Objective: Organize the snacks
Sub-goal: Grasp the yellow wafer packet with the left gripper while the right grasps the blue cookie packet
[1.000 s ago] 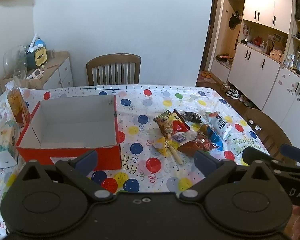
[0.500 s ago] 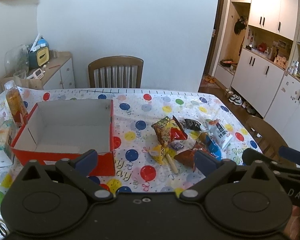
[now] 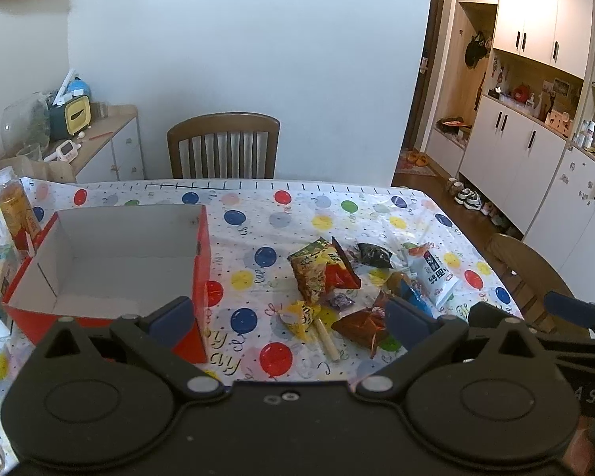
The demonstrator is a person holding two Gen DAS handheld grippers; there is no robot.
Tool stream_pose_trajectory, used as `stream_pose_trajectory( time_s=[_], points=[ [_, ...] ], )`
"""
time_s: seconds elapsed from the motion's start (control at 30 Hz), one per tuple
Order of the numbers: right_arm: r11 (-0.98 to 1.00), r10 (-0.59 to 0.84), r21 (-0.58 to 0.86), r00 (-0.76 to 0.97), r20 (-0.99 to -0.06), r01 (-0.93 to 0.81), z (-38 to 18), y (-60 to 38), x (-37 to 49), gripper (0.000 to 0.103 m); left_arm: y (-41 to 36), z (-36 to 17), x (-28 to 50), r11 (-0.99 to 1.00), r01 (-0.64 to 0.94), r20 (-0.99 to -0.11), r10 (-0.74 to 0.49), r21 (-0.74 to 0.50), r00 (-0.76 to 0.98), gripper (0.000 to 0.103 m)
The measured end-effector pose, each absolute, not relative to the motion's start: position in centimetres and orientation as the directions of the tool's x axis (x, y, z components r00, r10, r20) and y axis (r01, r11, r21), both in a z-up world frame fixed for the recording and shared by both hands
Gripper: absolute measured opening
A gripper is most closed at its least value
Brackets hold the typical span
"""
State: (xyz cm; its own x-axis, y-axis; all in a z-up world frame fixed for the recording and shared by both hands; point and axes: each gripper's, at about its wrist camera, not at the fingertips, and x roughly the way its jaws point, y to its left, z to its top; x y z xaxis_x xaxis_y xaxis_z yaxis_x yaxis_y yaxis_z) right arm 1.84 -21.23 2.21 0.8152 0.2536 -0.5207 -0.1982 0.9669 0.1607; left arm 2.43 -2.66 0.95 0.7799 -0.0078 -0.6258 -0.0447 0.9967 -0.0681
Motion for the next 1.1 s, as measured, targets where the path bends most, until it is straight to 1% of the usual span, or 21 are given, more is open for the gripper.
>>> stream_pose_trajectory(
  time_s=[0.2, 0.33, 0.47, 0.6, 0.73, 0.8, 0.93, 1.0, 1.1],
  points=[
    [0.968, 0.250, 0.164, 0.800, -0.546, -0.191, 0.9, -22.7, 3.8, 0.103, -3.6, -0.1, 3.9, 0.997, -0.048, -0.640, -0.007, -0.068, 0.768, 0.101],
    [0.971, 0.240, 0.149, 0.783, -0.574, -0.189, -0.6, -23.7, 5.3, 0.103, -3.8, -1.2, 5.0, 0.995, -0.053, -0.667, -0.015, -0.082, 0.745, 0.099],
    [0.972, 0.233, 0.130, 0.762, -0.605, -0.194, -2.4, -24.5, 6.8, 0.103, -3.9, -2.5, 6.1, 0.994, -0.065, -0.689, -0.017, -0.092, 0.724, 0.096],
    [0.972, 0.233, 0.122, 0.747, -0.623, -0.202, -3.7, -25.2, 8.3, 0.099, -4.0, -3.6, 7.4, 0.993, -0.078, -0.705, -0.010, -0.092, 0.709, 0.090],
    [0.971, 0.235, 0.120, 0.735, -0.635, -0.207, -4.8, -25.9, 10.0, 0.098, -4.4, -4.6, 8.8, 0.992, -0.084, -0.712, -0.009, -0.095, 0.702, 0.088],
    [0.969, 0.241, 0.118, 0.733, -0.636, -0.217, -5.3, -26.1, 10.9, 0.092, -4.5, -5.0, 9.6, 0.992, -0.090, -0.717, 0.000, -0.088, 0.697, 0.085],
    [0.966, 0.250, 0.123, 0.710, -0.658, -0.226, -6.5, -26.3, 13.1, 0.089, -4.5, -6.7, 11.2, 0.991, -0.103, -0.737, 0.006, -0.086, 0.676, 0.080],
    [0.964, 0.260, 0.135, 0.695, -0.671, -0.230, -7.1, -26.2, 14.3, 0.078, -4.4, -7.6, 12.0, 0.991, -0.107, -0.748, 0.010, -0.082, 0.663, 0.076],
    [0.958, 0.280, 0.155, 0.669, -0.689, -0.242, -8.2, -26.0, 15.8, 0.074, -4.2, -9.0, 13.3, 0.990, -0.115, -0.767, 0.014, -0.078, 0.641, 0.071]
  ],
)
